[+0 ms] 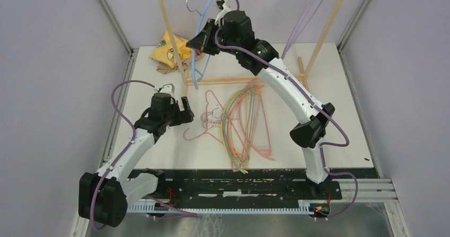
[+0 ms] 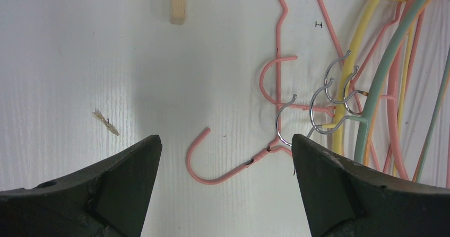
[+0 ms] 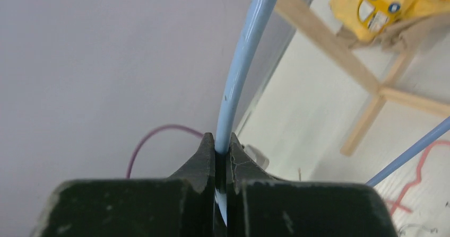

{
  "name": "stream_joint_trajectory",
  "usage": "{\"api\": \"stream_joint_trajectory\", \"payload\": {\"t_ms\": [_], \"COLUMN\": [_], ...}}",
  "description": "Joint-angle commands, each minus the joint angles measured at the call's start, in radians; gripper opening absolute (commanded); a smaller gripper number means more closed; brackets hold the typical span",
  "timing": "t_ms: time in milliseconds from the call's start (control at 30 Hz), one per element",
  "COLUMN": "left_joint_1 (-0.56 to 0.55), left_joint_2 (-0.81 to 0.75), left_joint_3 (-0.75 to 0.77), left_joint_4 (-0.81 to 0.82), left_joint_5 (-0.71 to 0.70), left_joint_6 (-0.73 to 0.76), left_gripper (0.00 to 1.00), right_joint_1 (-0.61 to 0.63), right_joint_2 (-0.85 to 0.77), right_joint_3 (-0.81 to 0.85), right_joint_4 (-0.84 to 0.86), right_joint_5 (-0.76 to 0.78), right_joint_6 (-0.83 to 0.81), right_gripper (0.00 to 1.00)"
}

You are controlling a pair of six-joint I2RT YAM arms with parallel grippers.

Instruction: Organize the hangers

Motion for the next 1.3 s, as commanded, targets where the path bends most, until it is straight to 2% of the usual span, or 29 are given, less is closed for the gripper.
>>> {"api": "stream_joint_trajectory", "payload": {"t_ms": [0,267,600,967,1067,1267], "left_joint_1": [-0.005,-0.005,-0.005,-0.005,-0.005,-0.005], "left_joint_2": [-0.021,0.004,0.013,0.017,0.023,0.034], "left_joint_3": [0.007,0.008,0.010,0.010,0.008,0.008], "left_joint_4": [0.015,0.022,0.024,0.026,0.030,0.037], "left_joint_5": [-0.004,0.003,0.007,0.010,0.015,0.019], "left_joint_6": [0.022,0.025,0.026,0.027,0.025,0.019], "left_gripper": [0.99,0.99,0.99,0.99,0.99,0.99], "right_joint_1": [-0.051,-0.127,-0.196,-0.340,-0.367,-0.392], "right_joint_2": [-0.004,-0.015,-0.004,-0.112,-0.157,-0.241], "right_joint_3": [0.138,0.094,0.090,-0.124,-0.198,-0.273], "right_joint_4": [0.187,0.249,0.227,0.245,0.274,0.222], "right_joint_5": [0.017,0.038,0.109,0.093,0.072,0.067], "right_joint_6": [-0.009,0.006,0.044,0.139,0.159,0.141], "right_gripper": [0.01,0.01,0.01,0.02,0.07,0.26]}}
